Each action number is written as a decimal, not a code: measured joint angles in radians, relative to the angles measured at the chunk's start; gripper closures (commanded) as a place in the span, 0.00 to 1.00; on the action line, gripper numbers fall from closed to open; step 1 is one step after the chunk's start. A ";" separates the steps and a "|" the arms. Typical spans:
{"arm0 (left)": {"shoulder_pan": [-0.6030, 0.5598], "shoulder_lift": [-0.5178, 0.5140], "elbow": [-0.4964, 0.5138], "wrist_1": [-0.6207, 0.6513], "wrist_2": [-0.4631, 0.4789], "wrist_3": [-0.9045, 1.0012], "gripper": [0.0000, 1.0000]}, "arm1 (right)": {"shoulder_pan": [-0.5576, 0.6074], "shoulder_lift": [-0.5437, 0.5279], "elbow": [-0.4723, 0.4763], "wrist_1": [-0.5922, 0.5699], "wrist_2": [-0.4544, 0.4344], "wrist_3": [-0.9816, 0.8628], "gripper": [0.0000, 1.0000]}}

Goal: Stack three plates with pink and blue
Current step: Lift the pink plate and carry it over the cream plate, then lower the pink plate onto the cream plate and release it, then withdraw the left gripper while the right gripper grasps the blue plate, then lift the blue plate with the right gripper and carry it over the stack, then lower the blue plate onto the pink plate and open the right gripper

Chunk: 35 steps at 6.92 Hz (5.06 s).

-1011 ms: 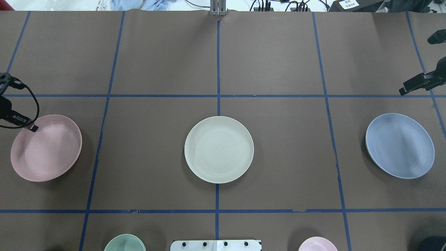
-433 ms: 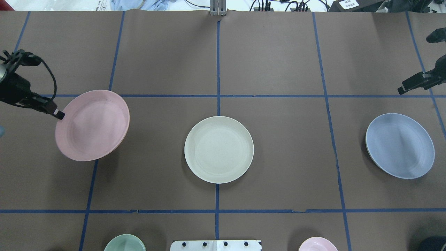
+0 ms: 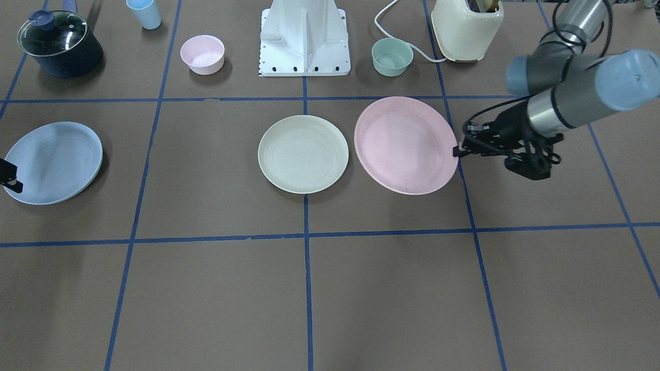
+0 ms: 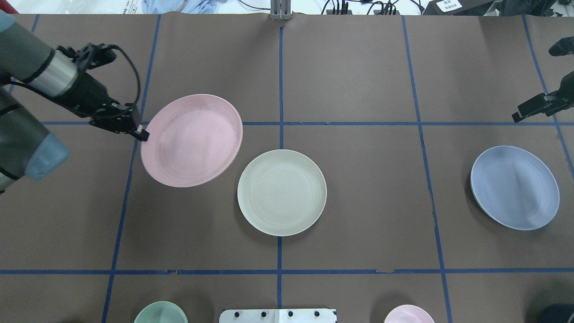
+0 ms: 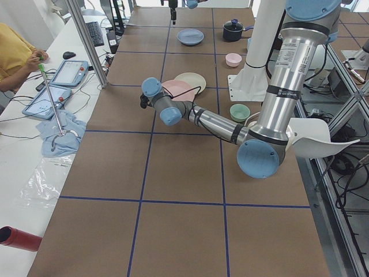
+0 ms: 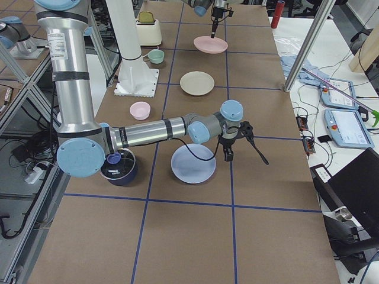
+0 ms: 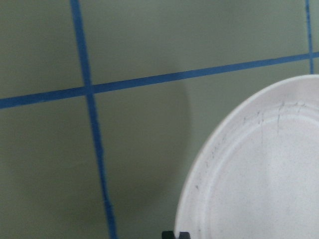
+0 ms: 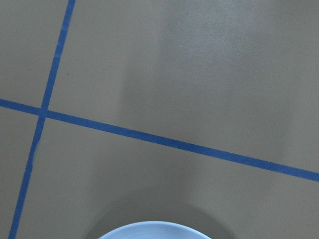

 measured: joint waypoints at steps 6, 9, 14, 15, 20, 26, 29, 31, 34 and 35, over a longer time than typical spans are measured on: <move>0.323 -0.199 0.114 -0.018 0.307 -0.221 0.66 | 0.000 -0.002 0.002 0.002 0.002 0.000 0.00; 0.354 -0.184 0.090 -0.028 0.359 -0.217 0.00 | -0.002 0.000 -0.002 0.002 0.004 0.000 0.00; 0.225 -0.119 -0.050 -0.022 0.357 -0.212 0.00 | -0.050 -0.148 -0.118 0.247 -0.003 0.003 0.02; 0.223 -0.119 -0.055 -0.021 0.357 -0.215 0.00 | -0.053 -0.165 -0.194 0.348 -0.004 0.013 0.37; 0.214 -0.104 -0.099 -0.019 0.357 -0.221 0.00 | -0.070 -0.156 -0.230 0.416 0.056 0.106 1.00; 0.130 0.080 -0.256 -0.017 0.333 -0.109 0.00 | -0.165 -0.085 0.085 0.416 0.134 0.612 1.00; 0.061 0.138 -0.272 -0.005 0.291 -0.010 0.00 | -0.395 0.122 0.109 0.415 0.015 0.951 1.00; 0.057 0.142 -0.268 -0.002 0.288 -0.004 0.00 | -0.549 0.207 0.108 0.408 -0.131 1.068 1.00; 0.058 0.143 -0.270 -0.002 0.288 -0.004 0.00 | -0.659 0.240 0.091 0.401 -0.246 1.104 0.63; 0.059 0.144 -0.271 -0.002 0.288 -0.006 0.00 | -0.672 0.265 0.064 0.400 -0.265 1.145 0.01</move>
